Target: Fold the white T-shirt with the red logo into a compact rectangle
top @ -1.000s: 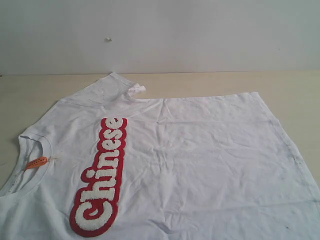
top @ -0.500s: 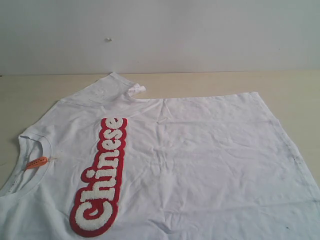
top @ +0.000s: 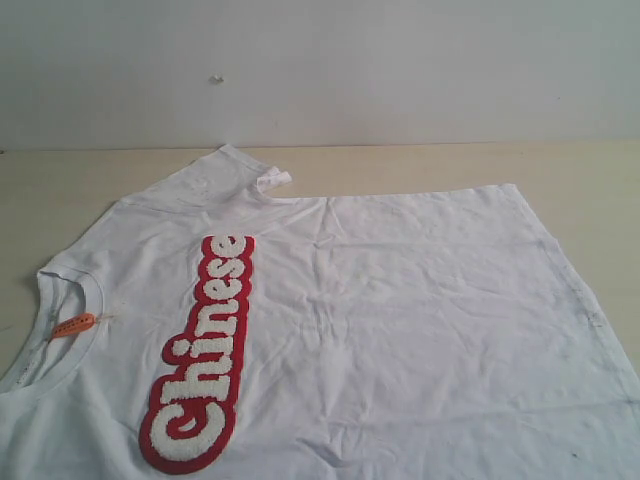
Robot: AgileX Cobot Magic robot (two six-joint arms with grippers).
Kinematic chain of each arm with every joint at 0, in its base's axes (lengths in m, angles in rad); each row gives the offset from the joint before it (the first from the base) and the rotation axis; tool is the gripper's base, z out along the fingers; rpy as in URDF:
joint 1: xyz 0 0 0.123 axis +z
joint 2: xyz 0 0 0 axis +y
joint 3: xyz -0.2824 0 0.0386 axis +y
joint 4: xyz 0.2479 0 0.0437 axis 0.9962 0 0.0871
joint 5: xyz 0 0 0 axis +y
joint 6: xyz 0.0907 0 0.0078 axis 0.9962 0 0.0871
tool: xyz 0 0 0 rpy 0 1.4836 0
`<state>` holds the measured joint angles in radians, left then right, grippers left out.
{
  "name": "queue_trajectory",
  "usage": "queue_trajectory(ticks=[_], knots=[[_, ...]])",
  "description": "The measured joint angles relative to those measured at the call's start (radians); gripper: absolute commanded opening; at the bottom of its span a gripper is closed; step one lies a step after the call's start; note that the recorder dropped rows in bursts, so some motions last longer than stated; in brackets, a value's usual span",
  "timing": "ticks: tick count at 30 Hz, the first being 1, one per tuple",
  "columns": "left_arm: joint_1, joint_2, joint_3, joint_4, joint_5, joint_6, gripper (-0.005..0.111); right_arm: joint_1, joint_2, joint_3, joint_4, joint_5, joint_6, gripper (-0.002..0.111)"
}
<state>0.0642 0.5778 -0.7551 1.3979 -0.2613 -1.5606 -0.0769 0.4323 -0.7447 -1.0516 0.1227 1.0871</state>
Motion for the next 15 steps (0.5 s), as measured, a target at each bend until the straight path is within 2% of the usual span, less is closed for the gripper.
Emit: queue_trajectory(ticks=[5,8,11,13,15], knots=[[0.0,0.234,-0.01,0.152,0.133,-0.081,0.0,0.0,0.21,-0.044,0.01,0.217,-0.19,0.0],[0.0,0.385,-0.01,0.234,0.215,-0.091,0.0,0.0,0.354,-0.057,0.111,0.313,-0.352,0.0],[0.0,0.535,-0.008,0.258,0.355,-0.063,0.0,0.0,0.477,-0.087,0.248,0.392,-0.528,0.0],[0.0,0.622,-0.013,0.177,0.422,0.039,0.0,0.0,0.535,-0.111,0.323,0.417,-0.616,0.0],[0.0,0.719,-0.036,-0.004,0.458,0.21,0.0,0.0,0.577,-0.134,0.383,0.422,-0.693,0.0]])
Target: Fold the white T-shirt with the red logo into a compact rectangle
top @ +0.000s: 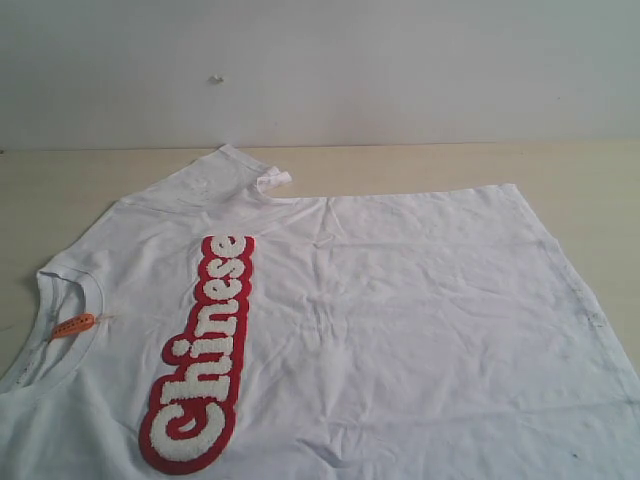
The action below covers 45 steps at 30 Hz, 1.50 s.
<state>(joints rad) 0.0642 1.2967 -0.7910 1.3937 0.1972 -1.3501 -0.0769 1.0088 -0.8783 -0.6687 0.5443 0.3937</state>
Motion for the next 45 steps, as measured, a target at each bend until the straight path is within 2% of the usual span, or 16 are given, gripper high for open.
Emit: queue_trajectory(ticks=[2,4,7,9,12,19,21,22,25,29,30,31,36,38,43,45], knots=[[-0.008,0.076,-0.033,-0.258,0.009,0.226,0.0,0.0,0.024,-0.017,0.036,0.002,-0.049,0.0],[-0.034,0.143,-0.088,-0.614,0.047,0.584,0.0,0.0,0.038,-0.029,0.055,0.004,-0.079,0.0],[-0.071,0.24,-0.233,-1.132,0.258,1.168,0.0,0.0,0.047,-0.043,0.07,0.008,-0.102,0.0],[-0.073,0.292,-0.338,-1.394,0.404,1.433,0.0,0.0,0.049,-0.052,0.099,0.008,-0.138,0.0],[-0.083,0.318,-0.411,-1.6,0.527,1.717,0.0,0.0,0.051,-0.052,0.214,0.011,-0.288,0.0],[-0.174,0.29,-0.42,-1.645,0.848,2.46,0.001,0.0,0.138,-0.109,0.721,0.183,-0.982,0.0],[-0.189,0.29,-0.396,-1.621,0.907,2.616,0.011,0.0,0.171,-0.131,0.802,0.298,-1.189,0.005],[-0.192,0.29,-0.386,-1.607,0.909,2.657,0.017,0.0,0.183,-0.137,0.819,0.354,-1.261,0.01],[-0.192,0.29,-0.344,-1.581,0.851,2.709,0.057,0.0,0.219,-0.135,0.83,0.453,-1.409,0.035],[-0.192,0.29,-0.277,-1.535,0.687,2.727,0.105,0.0,0.251,-0.103,0.819,0.409,-1.477,0.075],[-0.192,0.29,-0.258,-1.525,0.637,2.729,0.105,0.0,0.257,-0.09,0.812,0.371,-1.49,0.088],[-0.192,0.29,-0.221,-1.517,0.557,2.729,0.105,0.0,0.265,-0.064,0.808,0.291,-1.501,0.089],[-0.192,0.29,-0.16,-1.511,0.426,2.792,0.105,0.0,0.269,-0.022,0.803,0.166,-1.576,0.09],[-0.192,0.29,-0.16,-1.504,0.409,2.827,0.105,0.0,0.265,-0.022,0.8,0.103,-1.471,0.088],[-0.192,0.293,-0.163,-1.497,0.423,2.818,0.105,0.0,0.344,-0.034,0.726,0.153,-1.478,0.088],[-0.186,0.345,-0.239,-1.497,0.575,2.771,0.105,0.0,0.43,-0.133,0.753,0.312,-1.492,0.088]])
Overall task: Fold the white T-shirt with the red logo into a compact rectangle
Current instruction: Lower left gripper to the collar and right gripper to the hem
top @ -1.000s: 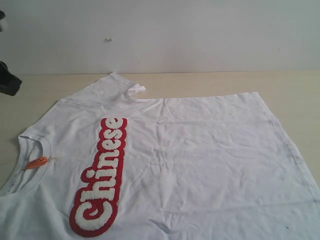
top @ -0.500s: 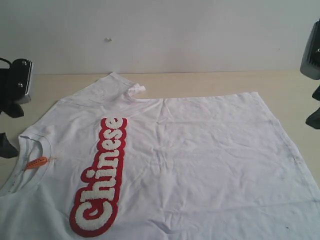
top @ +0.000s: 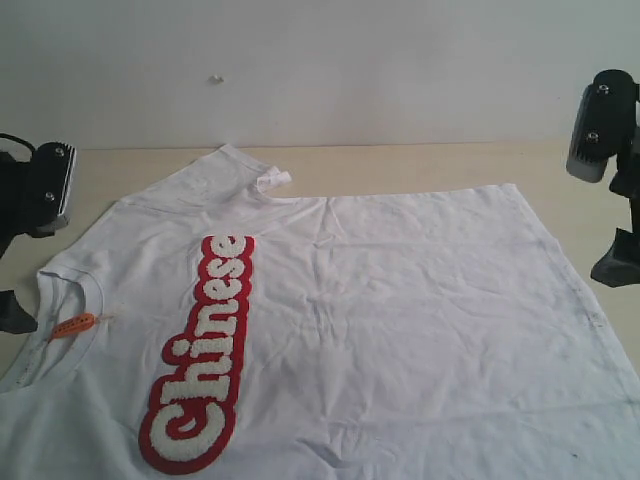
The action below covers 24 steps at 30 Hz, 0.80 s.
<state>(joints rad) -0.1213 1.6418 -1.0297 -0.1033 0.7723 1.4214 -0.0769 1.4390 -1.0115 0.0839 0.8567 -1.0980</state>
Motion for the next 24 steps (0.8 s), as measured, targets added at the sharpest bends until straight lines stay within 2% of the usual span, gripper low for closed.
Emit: queue_trajectory(ticks=[3,5,18,24], knots=[[0.012,0.069,-0.103,0.0,0.153,-0.026,0.105,0.0,0.08,-0.124,0.018,0.222,-0.069,0.088],[0.017,0.111,-0.139,0.002,0.194,-0.026,0.105,0.0,0.116,-0.158,0.016,0.28,-0.091,0.088],[0.098,0.336,-0.148,-0.008,0.122,0.1,0.105,0.0,0.347,-0.164,0.005,0.137,-0.192,0.088],[0.099,0.375,-0.152,-0.01,0.091,0.116,0.105,0.0,0.401,-0.164,0.005,0.077,-0.207,0.088]])
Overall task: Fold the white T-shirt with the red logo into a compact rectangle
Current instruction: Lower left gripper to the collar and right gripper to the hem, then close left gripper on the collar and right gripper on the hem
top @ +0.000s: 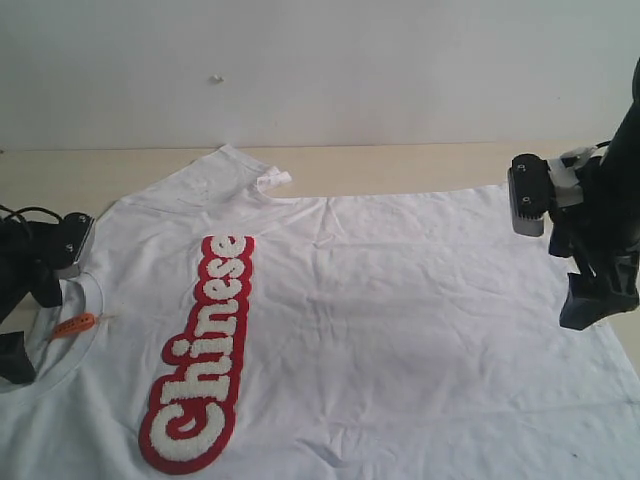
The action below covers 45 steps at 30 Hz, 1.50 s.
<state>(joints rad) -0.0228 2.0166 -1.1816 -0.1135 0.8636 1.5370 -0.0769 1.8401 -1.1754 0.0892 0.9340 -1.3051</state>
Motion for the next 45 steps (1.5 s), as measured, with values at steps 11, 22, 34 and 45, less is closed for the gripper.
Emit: queue_trajectory(ticks=[11,22,34,45], knots=[[0.0,0.007,-0.003,-0.01,-0.079,-0.032,0.105,-0.009,0.015,0.016,0.054,-0.047,-0.102,0.088],[0.0,0.007,0.001,-0.01,-0.064,-0.004,0.105,-0.075,0.119,-0.032,-0.04,-0.19,-0.089,0.104],[0.0,0.007,0.003,-0.01,-0.064,-0.004,0.105,-0.082,0.147,-0.105,-0.077,-0.153,0.045,0.105],[0.0,0.007,0.003,-0.01,-0.064,0.002,0.105,-0.082,0.18,-0.105,-0.032,-0.069,-0.167,0.105]])
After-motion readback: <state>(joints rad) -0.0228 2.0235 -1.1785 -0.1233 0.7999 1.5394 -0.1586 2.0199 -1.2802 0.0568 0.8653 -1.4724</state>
